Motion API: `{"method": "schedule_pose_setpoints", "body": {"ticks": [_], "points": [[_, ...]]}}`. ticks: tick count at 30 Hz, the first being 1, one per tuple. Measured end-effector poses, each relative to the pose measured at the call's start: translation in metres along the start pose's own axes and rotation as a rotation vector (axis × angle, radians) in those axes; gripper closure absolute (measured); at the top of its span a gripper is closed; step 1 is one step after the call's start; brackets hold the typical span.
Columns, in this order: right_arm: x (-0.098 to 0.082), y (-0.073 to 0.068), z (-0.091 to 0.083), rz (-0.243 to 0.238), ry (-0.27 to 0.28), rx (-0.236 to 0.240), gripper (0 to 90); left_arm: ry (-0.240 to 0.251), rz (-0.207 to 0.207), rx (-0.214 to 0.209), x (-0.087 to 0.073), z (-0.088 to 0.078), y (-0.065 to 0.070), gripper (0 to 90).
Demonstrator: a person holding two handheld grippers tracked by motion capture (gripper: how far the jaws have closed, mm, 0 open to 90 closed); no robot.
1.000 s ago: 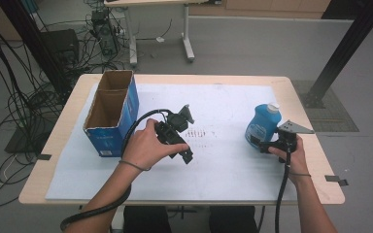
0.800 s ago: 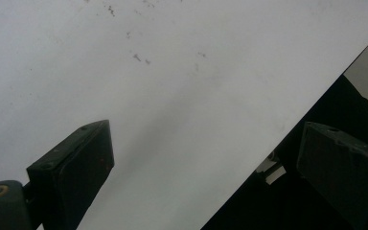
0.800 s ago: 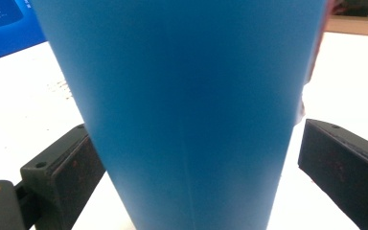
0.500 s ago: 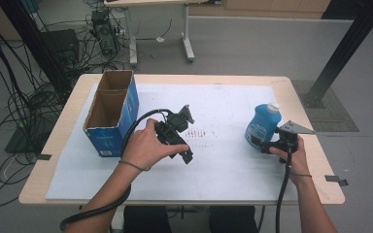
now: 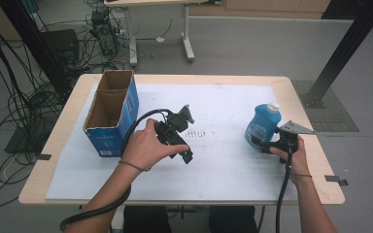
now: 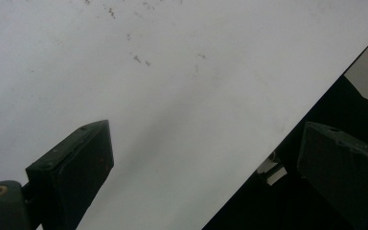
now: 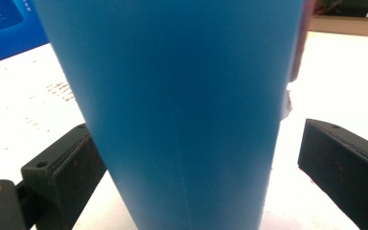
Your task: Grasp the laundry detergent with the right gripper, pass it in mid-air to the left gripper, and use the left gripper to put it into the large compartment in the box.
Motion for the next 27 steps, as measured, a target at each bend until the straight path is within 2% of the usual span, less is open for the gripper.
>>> {"method": "schedule_pose_setpoints", "body": {"ticks": [27], "points": [[0.0013,0.0,-0.0008,0.004,-0.002,-0.004,3.8,0.002,-0.003,-0.001,-0.0014,-0.0003,-0.0011,5.7]]}}
Point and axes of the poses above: each handheld gripper's, and its own axes: z roughly forward along the jaws, x roughly out of its top, y roughly to its right, the point moved 6 cm from there along z, roughly forward along the jaws, and after that the axes turned 6 degrees about -x, right-handed, at the moved point
